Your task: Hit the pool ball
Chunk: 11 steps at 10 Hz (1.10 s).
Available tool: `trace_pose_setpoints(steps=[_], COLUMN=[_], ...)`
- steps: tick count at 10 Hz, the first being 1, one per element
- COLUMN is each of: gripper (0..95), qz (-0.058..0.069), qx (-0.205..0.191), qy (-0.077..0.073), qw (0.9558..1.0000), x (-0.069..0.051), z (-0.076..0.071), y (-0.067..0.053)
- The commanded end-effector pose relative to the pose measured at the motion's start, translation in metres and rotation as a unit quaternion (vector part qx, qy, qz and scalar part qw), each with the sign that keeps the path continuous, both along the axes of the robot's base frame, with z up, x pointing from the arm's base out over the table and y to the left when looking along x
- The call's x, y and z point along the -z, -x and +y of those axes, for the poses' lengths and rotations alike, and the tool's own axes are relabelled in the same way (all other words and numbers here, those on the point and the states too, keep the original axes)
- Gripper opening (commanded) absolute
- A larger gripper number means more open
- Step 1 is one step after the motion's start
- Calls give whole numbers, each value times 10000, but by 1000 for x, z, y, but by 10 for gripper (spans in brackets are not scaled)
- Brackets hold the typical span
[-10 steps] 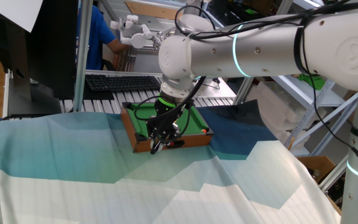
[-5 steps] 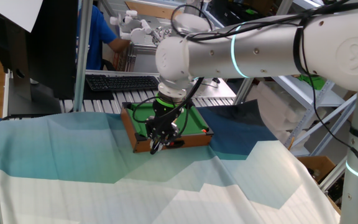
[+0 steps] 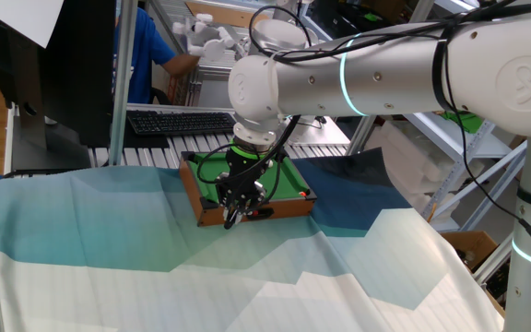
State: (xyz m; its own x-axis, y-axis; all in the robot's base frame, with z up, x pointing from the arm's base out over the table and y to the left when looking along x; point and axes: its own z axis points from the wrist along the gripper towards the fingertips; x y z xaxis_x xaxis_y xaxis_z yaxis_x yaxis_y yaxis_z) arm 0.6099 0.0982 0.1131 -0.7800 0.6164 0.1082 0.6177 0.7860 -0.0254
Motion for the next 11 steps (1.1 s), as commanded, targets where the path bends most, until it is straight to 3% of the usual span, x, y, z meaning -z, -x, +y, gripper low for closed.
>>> trace_pose_setpoints(steps=[1, 3, 5, 11], gripper=[0, 0, 0, 0], qz=[61, 68, 77, -18], qx=[-72, -12, 51, 213], qy=[-181, -180, -276, -208], qw=[9998, 9998, 9996, 9996], x=[2, 2, -5, -8], z=[2, 2, 0, -1], y=[-3, -3, 0, 1])
